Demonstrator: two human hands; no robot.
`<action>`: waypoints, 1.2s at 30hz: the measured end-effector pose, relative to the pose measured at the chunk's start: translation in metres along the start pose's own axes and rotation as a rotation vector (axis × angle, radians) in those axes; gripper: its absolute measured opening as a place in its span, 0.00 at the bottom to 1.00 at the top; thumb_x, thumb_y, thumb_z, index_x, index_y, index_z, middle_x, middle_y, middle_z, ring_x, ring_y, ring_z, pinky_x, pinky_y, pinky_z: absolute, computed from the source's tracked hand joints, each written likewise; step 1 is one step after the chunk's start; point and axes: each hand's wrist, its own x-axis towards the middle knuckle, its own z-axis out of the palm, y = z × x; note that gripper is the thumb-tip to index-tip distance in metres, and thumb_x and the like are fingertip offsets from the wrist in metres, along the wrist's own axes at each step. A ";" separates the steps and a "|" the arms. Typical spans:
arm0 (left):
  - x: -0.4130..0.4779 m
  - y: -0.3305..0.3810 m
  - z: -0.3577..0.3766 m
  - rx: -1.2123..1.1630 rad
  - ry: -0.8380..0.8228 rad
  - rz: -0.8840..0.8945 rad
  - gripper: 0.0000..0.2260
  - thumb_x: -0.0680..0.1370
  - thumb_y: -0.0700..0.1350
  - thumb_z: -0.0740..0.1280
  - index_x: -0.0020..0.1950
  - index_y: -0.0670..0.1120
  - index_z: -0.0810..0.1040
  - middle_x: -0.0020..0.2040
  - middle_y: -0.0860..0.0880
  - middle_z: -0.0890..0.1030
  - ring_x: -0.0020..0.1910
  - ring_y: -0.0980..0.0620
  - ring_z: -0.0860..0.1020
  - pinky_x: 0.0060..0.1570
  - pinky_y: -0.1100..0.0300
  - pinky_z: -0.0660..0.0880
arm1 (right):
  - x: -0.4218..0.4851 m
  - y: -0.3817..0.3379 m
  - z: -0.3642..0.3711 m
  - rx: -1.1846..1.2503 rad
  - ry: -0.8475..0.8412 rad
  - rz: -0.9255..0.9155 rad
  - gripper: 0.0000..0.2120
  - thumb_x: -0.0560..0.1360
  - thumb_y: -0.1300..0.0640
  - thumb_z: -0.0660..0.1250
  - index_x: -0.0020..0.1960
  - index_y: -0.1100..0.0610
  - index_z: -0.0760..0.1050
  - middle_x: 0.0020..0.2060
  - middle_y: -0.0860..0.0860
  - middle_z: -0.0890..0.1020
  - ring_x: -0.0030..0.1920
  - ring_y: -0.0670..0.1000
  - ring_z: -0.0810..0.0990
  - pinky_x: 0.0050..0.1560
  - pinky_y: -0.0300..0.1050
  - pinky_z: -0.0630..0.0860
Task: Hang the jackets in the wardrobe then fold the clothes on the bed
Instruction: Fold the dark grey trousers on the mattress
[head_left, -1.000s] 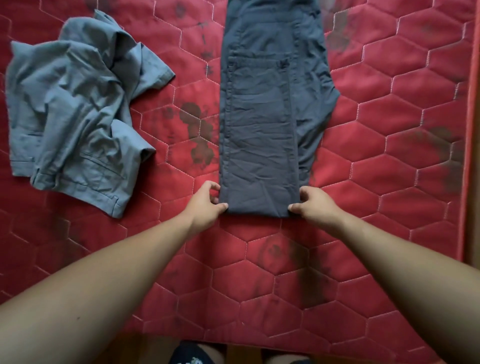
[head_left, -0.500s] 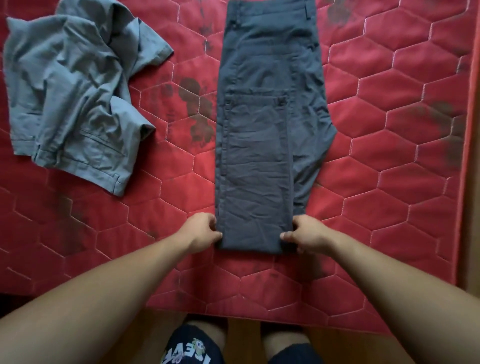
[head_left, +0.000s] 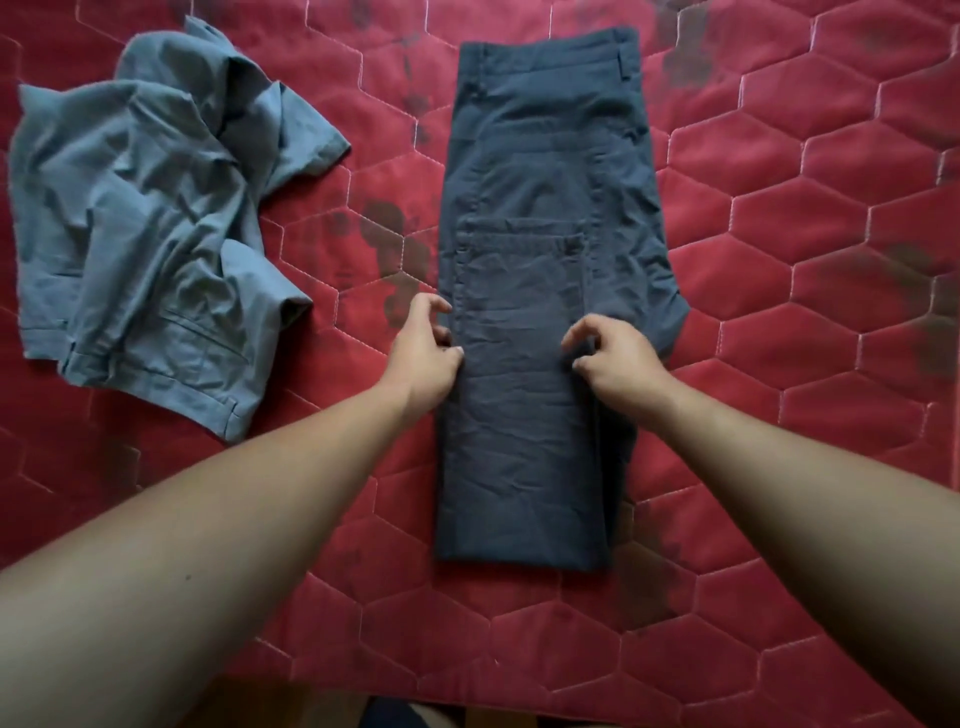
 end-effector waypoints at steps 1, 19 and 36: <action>0.002 0.001 0.000 -0.025 -0.009 0.012 0.18 0.75 0.31 0.66 0.57 0.52 0.71 0.42 0.50 0.77 0.39 0.51 0.76 0.39 0.57 0.76 | 0.004 -0.001 0.000 -0.012 0.013 -0.003 0.14 0.69 0.69 0.68 0.49 0.53 0.81 0.42 0.48 0.80 0.43 0.47 0.75 0.42 0.34 0.64; 0.115 0.109 -0.039 0.049 0.083 0.196 0.13 0.76 0.31 0.65 0.56 0.41 0.84 0.51 0.44 0.84 0.46 0.53 0.80 0.51 0.65 0.76 | 0.121 -0.083 -0.070 0.052 0.257 -0.101 0.22 0.73 0.68 0.67 0.66 0.62 0.78 0.63 0.58 0.79 0.65 0.56 0.76 0.66 0.40 0.67; 0.194 0.143 -0.037 0.502 -0.105 0.350 0.18 0.77 0.44 0.69 0.65 0.37 0.77 0.63 0.42 0.72 0.62 0.48 0.72 0.68 0.56 0.68 | 0.198 -0.105 -0.093 -0.439 0.112 -0.083 0.22 0.75 0.58 0.65 0.68 0.58 0.68 0.72 0.56 0.65 0.72 0.62 0.63 0.70 0.58 0.66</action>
